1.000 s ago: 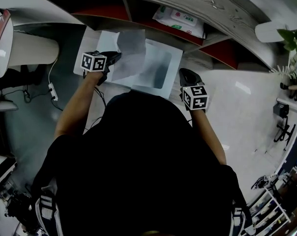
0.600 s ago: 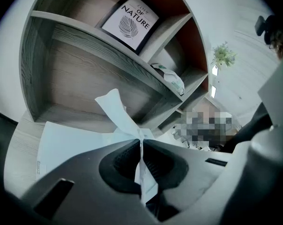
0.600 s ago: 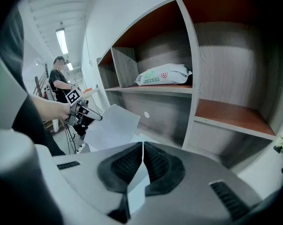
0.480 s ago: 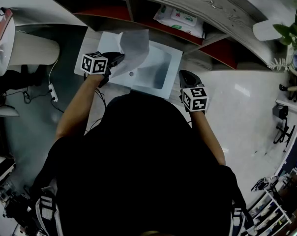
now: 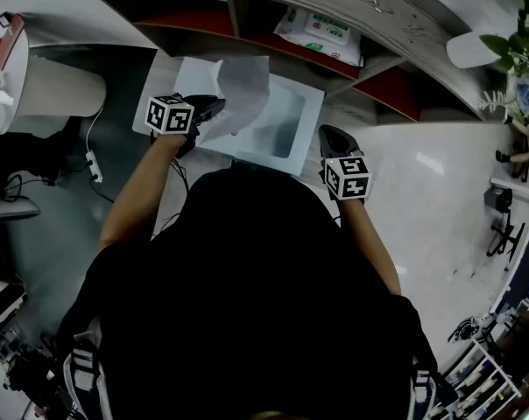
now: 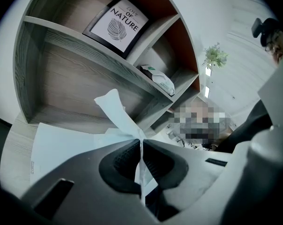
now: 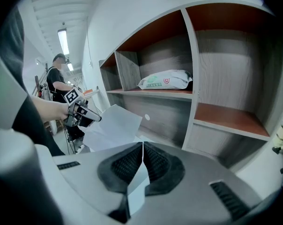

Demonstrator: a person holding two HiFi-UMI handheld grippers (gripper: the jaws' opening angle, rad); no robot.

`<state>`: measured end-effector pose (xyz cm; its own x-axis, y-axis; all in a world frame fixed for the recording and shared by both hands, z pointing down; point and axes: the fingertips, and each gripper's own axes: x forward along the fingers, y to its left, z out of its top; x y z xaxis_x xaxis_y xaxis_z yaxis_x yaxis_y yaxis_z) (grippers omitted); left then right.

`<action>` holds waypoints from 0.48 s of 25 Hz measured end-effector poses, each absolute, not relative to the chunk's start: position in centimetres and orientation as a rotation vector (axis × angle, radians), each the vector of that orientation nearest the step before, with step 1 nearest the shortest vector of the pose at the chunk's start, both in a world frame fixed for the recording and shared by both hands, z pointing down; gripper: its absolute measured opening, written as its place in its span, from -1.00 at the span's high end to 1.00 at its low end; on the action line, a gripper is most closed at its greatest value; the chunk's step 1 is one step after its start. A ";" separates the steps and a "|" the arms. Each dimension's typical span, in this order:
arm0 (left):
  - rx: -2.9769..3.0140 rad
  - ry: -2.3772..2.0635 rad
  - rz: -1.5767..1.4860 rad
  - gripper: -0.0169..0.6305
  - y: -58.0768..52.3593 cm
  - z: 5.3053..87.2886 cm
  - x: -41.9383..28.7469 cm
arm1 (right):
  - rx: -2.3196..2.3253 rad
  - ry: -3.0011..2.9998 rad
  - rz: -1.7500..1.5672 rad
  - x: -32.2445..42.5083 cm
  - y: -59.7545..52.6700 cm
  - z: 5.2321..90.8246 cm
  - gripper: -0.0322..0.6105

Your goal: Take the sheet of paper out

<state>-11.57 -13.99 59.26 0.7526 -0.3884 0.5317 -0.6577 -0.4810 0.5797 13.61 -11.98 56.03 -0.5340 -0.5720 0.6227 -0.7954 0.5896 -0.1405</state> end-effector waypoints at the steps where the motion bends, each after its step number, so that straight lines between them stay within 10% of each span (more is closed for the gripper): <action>1: 2.135 -0.778 0.420 0.84 -13.9 59.1 -11.4 | 1.096 -2.294 0.556 13.7 -12.0 55.9 0.85; 12: 2.187 -0.745 0.420 0.84 -13.7 57.9 -10.0 | 1.158 -2.321 0.542 14.3 -12.0 54.6 0.85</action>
